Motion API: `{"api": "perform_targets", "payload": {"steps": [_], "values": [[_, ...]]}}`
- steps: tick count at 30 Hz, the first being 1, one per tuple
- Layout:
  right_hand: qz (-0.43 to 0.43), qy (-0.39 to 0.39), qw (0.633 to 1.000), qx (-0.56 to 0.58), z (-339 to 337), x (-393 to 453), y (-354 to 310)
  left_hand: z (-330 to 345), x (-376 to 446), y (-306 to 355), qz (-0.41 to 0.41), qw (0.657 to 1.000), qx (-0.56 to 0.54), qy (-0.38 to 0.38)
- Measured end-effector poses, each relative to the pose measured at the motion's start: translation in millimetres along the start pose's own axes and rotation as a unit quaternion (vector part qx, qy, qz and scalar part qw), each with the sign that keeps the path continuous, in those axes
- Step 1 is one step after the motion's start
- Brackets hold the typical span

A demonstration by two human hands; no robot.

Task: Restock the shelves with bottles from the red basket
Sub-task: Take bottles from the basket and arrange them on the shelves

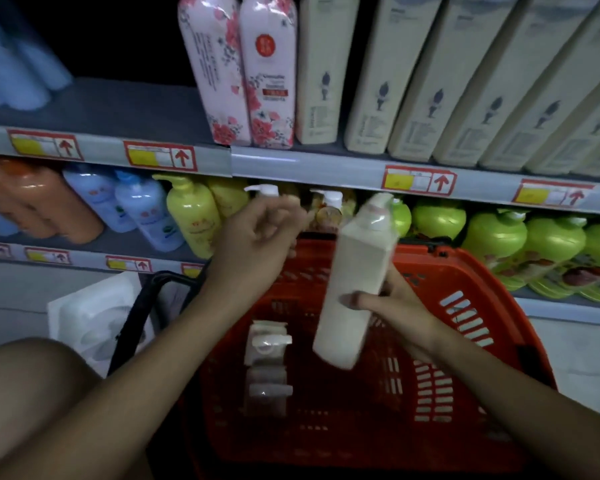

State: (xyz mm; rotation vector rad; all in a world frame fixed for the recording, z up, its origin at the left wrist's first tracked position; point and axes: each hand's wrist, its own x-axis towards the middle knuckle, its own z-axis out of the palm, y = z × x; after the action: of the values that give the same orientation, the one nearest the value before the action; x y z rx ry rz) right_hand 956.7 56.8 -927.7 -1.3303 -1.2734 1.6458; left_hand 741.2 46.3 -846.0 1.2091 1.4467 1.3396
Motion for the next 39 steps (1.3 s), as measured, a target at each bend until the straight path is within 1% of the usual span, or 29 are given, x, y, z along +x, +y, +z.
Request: {"api": "perform_targets", "payload": {"steps": [2,4,5,6,7,8,9,11,14,16,17,18,19,20,23,25,27,30,32,34,39], "values": [[0.064,-0.066,0.986,0.141,-5.4,-9.4,-11.5,2.0,-5.2,-15.1,-0.074,0.996,0.011,-0.045],[0.095,-0.107,0.964,0.223,-5.2,-18.1,-22.7,9.2,-17.0,-26.4,-0.168,0.976,0.035,-0.134],[0.095,-0.114,0.958,0.246,-4.6,-21.2,-27.0,13.8,-24.0,-28.8,-0.213,0.959,0.016,-0.187],[0.092,-0.110,0.953,0.266,-3.7,-23.9,-31.1,19.2,-31.8,-28.9,-0.254,0.937,-0.032,-0.239],[0.095,-0.105,0.948,0.284,-2.4,-27.2,-35.8,25.3,-40.5,-26.9,-0.282,0.912,-0.094,-0.283],[0.103,-0.102,0.945,0.293,-1.9,-28.6,-38.7,30.0,-47.6,-24.2,-0.293,0.894,-0.148,-0.305],[0.109,-0.106,0.945,0.290,-0.7,-29.8,-41.7,33.4,-53.1,-22.0,-0.286,0.892,-0.177,-0.303],[0.103,-0.101,0.960,0.242,0.1,-29.8,-44.7,38.0,-57.0,-24.0,-0.238,0.916,-0.174,-0.270],[0.078,-0.062,0.982,0.162,4.3,-29.1,-45.4,39.1,-56.8,-26.0,-0.150,0.959,-0.089,-0.223],[0.062,-0.041,0.988,0.133,8.4,-28.2,-44.0,38.5,-58.4,-30.6,-0.122,0.969,-0.062,-0.205],[0.053,-0.029,0.990,0.126,9.2,-26.1,-41.0,38.3,-59.5,-32.9,-0.115,0.970,-0.055,-0.207],[0.050,0.000,0.991,0.128,9.1,-23.6,-38.2,38.4,-60.1,-36.5,-0.110,0.968,-0.050,-0.218],[0.054,0.029,0.989,0.135,7.1,-21.3,-35.7,38.5,-60.1,-41.5,-0.111,0.966,-0.042,-0.230],[0.058,0.041,0.987,0.144,4.2,-19.8,-35.1,38.1,-58.5,-45.2,-0.121,0.963,-0.043,-0.238],[0.063,0.016,0.979,0.192,-6.2,-21.6,-39.1,37.9,-52.7,-49.0,-0.176,0.948,-0.092,-0.247],[0.071,0.009,0.972,0.226,-10.8,-23.5,-42.6,39.7,-50.2,-48.5,-0.178,0.947,-0.089,-0.253],[0.058,0.011,0.970,0.234,-14.1,-25.7,-45.6,41.7,-48.2,-45.4,-0.174,0.946,-0.071,-0.264],[0.014,0.045,0.977,0.207,-13.8,-29.0,-50.2,45.7,-44.9,-43.2,-0.145,0.952,-0.024,-0.267],[-0.008,0.065,0.979,0.192,-13.5,-32.2,-55.8,47.8,-42.9,-41.9,-0.128,0.957,-0.032,-0.257],[-0.025,0.068,0.982,0.176,-12.1,-36.9,-62.7,47.8,-41.3,-39.1,-0.115,0.962,-0.038,-0.244],[-0.096,0.074,0.989,0.089,-5.7,-65.1,-86.9,43.0,-48.8,-19.7,-0.081,0.969,-0.050,-0.227]]}}
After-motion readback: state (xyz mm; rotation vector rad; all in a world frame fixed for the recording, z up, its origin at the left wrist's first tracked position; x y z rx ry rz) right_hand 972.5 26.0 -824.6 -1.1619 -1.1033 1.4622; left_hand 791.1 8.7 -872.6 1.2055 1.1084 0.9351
